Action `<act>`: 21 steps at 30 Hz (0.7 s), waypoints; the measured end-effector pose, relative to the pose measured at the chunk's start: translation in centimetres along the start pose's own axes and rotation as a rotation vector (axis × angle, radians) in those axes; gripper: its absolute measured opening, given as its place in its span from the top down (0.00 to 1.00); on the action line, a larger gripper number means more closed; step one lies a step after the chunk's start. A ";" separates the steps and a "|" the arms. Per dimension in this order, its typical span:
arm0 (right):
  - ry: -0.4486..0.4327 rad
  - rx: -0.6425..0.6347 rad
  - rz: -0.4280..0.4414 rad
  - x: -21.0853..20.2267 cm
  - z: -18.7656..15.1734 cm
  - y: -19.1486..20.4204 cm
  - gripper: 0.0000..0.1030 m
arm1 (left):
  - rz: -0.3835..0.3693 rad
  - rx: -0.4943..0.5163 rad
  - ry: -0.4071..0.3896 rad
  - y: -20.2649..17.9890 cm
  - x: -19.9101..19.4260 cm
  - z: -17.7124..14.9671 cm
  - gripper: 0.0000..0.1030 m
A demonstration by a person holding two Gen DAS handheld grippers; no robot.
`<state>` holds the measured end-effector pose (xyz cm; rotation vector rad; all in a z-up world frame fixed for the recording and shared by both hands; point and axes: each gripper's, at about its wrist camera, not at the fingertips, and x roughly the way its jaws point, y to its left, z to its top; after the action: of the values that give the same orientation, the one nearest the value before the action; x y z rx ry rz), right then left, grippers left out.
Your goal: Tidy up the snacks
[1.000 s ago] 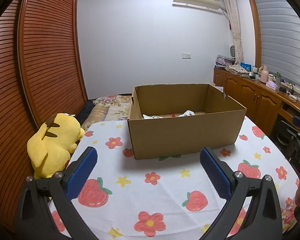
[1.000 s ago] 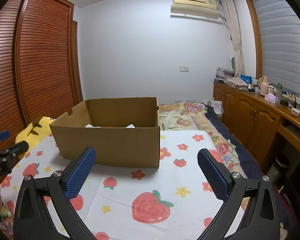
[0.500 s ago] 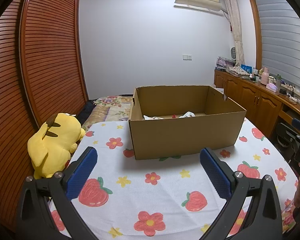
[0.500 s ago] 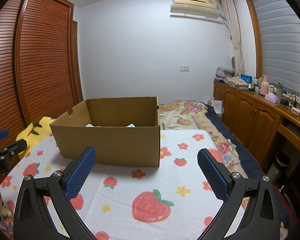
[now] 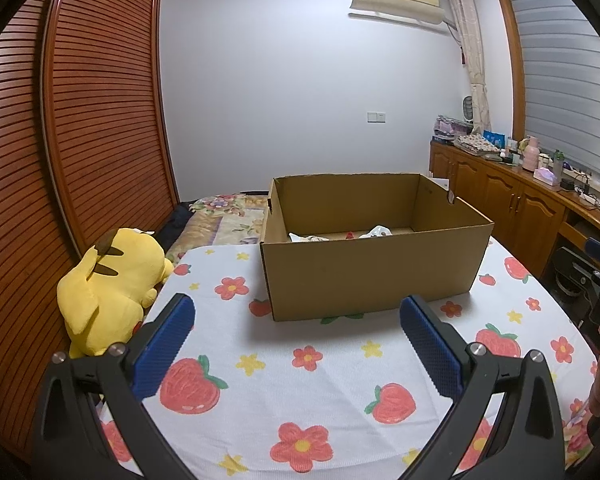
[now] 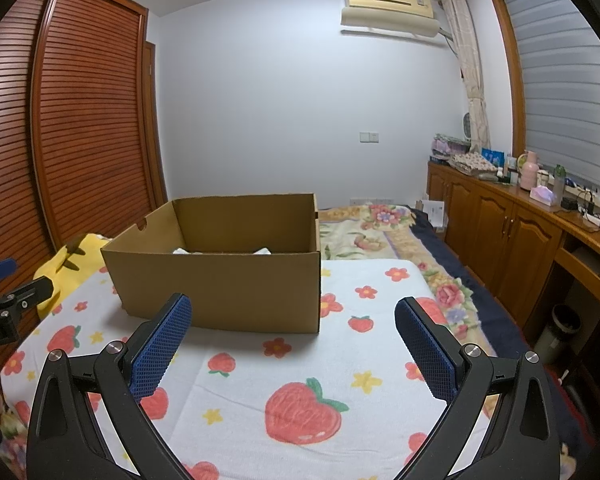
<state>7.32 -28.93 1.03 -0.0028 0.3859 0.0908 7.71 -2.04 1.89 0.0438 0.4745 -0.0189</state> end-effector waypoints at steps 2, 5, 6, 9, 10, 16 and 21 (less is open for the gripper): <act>0.001 0.000 0.001 0.0 0.0 0.0 0.00 | -0.002 -0.002 0.002 0.0 0.0 0.0 0.00; 0.001 -0.001 0.001 0.0 0.0 0.0 0.00 | -0.001 -0.001 0.001 0.0 0.0 0.0 0.00; 0.001 -0.001 0.001 0.0 0.0 0.0 0.00 | -0.001 0.000 0.001 0.0 0.0 0.0 0.00; 0.001 0.000 0.001 0.0 0.0 0.0 0.00 | -0.001 -0.001 0.001 0.0 0.0 0.0 0.00; 0.001 -0.001 0.001 -0.1 0.0 0.0 0.00 | -0.001 0.000 0.000 0.0 0.0 0.0 0.00; 0.000 -0.001 0.001 0.0 0.0 0.0 0.00 | -0.003 -0.001 0.000 0.0 0.0 0.0 0.00; -0.001 -0.002 0.000 0.0 0.0 0.0 0.00 | -0.002 -0.002 -0.005 0.1 -0.1 0.1 0.00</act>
<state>7.31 -28.91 1.03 -0.0046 0.3851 0.0911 7.61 -1.93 2.01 0.0412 0.4699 -0.0205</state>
